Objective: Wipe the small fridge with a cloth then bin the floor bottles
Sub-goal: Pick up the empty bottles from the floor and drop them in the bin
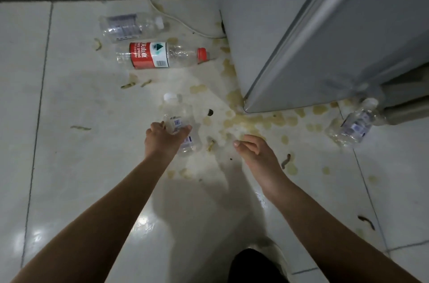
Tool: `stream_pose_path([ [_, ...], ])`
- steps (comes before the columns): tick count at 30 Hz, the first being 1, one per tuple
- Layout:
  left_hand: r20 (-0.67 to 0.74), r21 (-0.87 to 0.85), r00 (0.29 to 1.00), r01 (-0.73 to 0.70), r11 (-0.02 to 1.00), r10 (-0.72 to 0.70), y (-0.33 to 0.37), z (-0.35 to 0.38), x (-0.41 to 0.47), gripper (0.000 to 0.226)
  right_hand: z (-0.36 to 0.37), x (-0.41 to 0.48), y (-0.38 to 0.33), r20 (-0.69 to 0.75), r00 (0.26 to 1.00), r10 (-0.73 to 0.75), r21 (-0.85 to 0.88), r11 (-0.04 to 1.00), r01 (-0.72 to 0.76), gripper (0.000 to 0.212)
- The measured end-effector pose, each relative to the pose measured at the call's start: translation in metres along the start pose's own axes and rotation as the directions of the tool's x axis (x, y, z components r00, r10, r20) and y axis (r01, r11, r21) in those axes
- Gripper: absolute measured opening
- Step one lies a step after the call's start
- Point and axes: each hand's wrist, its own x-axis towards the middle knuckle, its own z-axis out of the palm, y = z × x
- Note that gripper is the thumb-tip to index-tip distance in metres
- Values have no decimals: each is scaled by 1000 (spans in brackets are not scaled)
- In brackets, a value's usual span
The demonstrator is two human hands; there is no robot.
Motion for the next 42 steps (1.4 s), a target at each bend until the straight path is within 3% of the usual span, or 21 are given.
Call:
stream_pose_path([
  [5,114,102,993,-23,995,11,9,-3,4,58,-4,7,6,-64,997,53,54,997,-49,52],
  [9,187,4,982,3,1000,-4,7,-11,-6,52,-11,9,12,-100,995,13,56,998,-8,56],
  [12,300,-73,954,2,997,20,16,-10,-29,35,-23,10,15,-187,982,-15,52,998,25,55],
  [15,462,-55,880,-96,994,110,23,0,-56,40,-45,6,18,-299,954,-27,10,999,31,53],
  [20,683,-98,694,-223,970,228,51,32,-81,60,-97,7,25,-480,877,10,18,1000,-2,50],
  [23,716,-155,636,-258,954,288,78,59,-93,72,-127,16,31,-584,812,12,19,1000,-1,48],
  [27,746,-230,577,-243,942,331,115,90,-109,61,-159,34,39,-690,723,18,-9,999,-33,51],
  [31,751,-230,570,-248,941,333,142,115,-114,76,-183,55,43,-755,650,86,39,996,-86,52],
  [35,763,-210,538,-318,925,358,162,128,-120,40,-195,75,48,-795,596,114,39,990,-137,55],
  [38,763,-197,558,-281,939,327,172,129,-121,42,-201,81,53,-807,574,139,6,974,-227,55],
  [42,772,-190,566,-226,955,288,176,131,-121,23,-208,87,60,-796,571,203,48,960,-274,59],
])
